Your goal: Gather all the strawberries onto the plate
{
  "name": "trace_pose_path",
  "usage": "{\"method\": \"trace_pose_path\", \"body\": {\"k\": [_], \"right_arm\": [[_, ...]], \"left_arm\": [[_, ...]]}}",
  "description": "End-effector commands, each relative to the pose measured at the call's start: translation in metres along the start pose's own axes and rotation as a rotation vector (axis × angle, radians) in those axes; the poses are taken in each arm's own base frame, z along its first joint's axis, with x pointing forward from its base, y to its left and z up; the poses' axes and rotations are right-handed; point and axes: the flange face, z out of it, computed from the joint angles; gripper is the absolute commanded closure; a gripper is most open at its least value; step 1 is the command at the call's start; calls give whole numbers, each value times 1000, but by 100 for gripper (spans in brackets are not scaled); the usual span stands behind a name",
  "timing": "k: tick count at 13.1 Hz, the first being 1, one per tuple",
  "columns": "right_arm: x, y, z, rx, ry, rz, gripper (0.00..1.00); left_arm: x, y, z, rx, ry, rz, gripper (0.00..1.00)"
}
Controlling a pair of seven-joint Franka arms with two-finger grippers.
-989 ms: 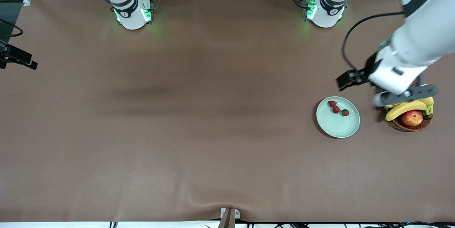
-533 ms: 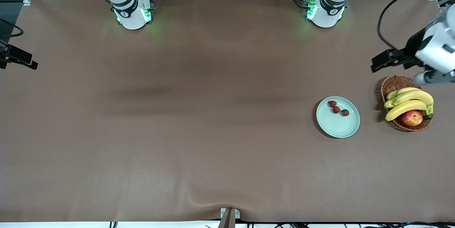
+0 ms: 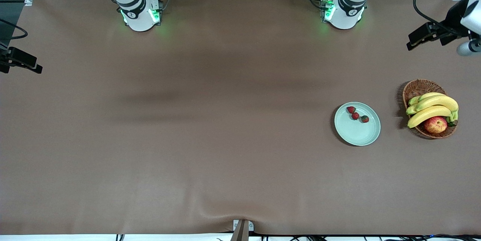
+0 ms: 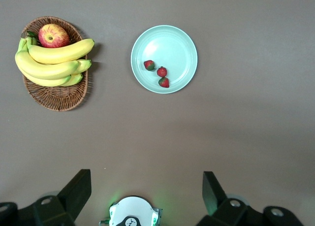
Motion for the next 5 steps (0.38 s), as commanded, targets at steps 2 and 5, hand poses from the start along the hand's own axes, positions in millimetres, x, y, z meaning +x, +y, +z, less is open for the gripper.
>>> {"method": "trace_pose_path", "body": {"k": [2, 5], "right_arm": [[0, -1, -2, -6, 2, -7, 0], [0, 1, -3, 0, 5, -3, 0]], "left_arm": [[-9, -2, -6, -10, 27, 38, 0], [-8, -8, -12, -3, 41, 75, 0]]}}
